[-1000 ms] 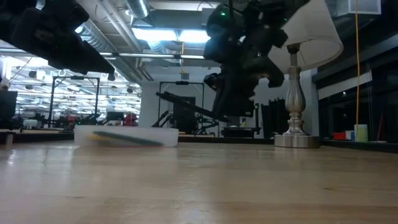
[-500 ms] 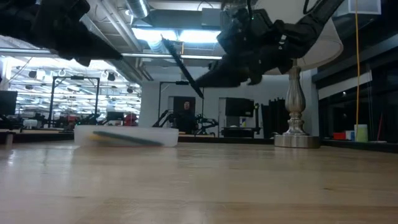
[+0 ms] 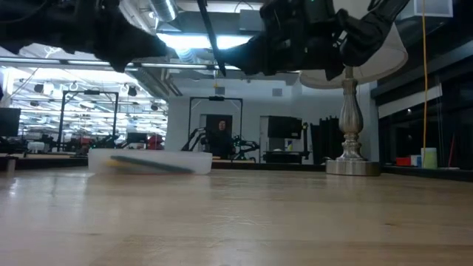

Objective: Pick & place school supplies into a supply box
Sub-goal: Put the black pen into the pink supply box

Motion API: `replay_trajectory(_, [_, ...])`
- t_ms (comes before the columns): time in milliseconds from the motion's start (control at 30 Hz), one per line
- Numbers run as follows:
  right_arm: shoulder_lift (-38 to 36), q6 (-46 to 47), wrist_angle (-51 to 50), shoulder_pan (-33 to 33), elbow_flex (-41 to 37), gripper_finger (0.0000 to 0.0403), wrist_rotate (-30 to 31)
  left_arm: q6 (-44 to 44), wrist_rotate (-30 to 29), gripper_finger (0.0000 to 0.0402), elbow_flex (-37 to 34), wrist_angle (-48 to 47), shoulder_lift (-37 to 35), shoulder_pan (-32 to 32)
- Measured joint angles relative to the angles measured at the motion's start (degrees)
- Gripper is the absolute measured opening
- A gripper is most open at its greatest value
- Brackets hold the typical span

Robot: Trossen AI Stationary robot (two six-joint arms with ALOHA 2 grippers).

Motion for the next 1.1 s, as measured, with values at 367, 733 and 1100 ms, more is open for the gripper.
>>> replay_trajectory(367, [0.02,1.68,7.07,2.53,0.0,0.0025,0.11,5.81,8.64,0.0155,2.97,15.27,9.56,0.26])
replay_trajectory(733, [0.02,3.16,6.46,3.71,0.0,0.0025,3.54,11.19,10.18,0.0155,13.01,15.01,20.3,0.26])
replay_trajectory(1100, [0.02,3.18,5.72,3.74,0.0,0.0025,3.56,11.77,9.66,0.0152,15.56,14.77,22.76,0.68])
